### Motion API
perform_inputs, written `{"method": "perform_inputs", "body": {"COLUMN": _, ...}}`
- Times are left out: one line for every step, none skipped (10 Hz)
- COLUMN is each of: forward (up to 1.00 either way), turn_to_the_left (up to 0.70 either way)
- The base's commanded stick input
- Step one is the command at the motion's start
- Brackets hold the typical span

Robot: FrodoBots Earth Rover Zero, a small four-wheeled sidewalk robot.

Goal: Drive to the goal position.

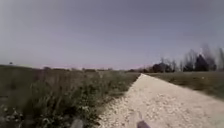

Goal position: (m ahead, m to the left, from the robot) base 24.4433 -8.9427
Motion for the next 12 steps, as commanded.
{"method": "perform_inputs", "body": {"forward": 0.70, "turn_to_the_left": -0.30}}
{"method": "perform_inputs", "body": {"forward": 0.70, "turn_to_the_left": 0.00}}
{"method": "perform_inputs", "body": {"forward": 0.70, "turn_to_the_left": 0.00}}
{"method": "perform_inputs", "body": {"forward": 0.70, "turn_to_the_left": 0.00}}
{"method": "perform_inputs", "body": {"forward": 0.70, "turn_to_the_left": 0.00}}
{"method": "perform_inputs", "body": {"forward": 0.70, "turn_to_the_left": 0.00}}
{"method": "perform_inputs", "body": {"forward": 0.70, "turn_to_the_left": -0.03}}
{"method": "perform_inputs", "body": {"forward": 0.70, "turn_to_the_left": -0.14}}
{"method": "perform_inputs", "body": {"forward": 0.70, "turn_to_the_left": -0.32}}
{"method": "perform_inputs", "body": {"forward": 0.70, "turn_to_the_left": -0.35}}
{"method": "perform_inputs", "body": {"forward": 0.70, "turn_to_the_left": -0.35}}
{"method": "perform_inputs", "body": {"forward": 0.70, "turn_to_the_left": -0.28}}
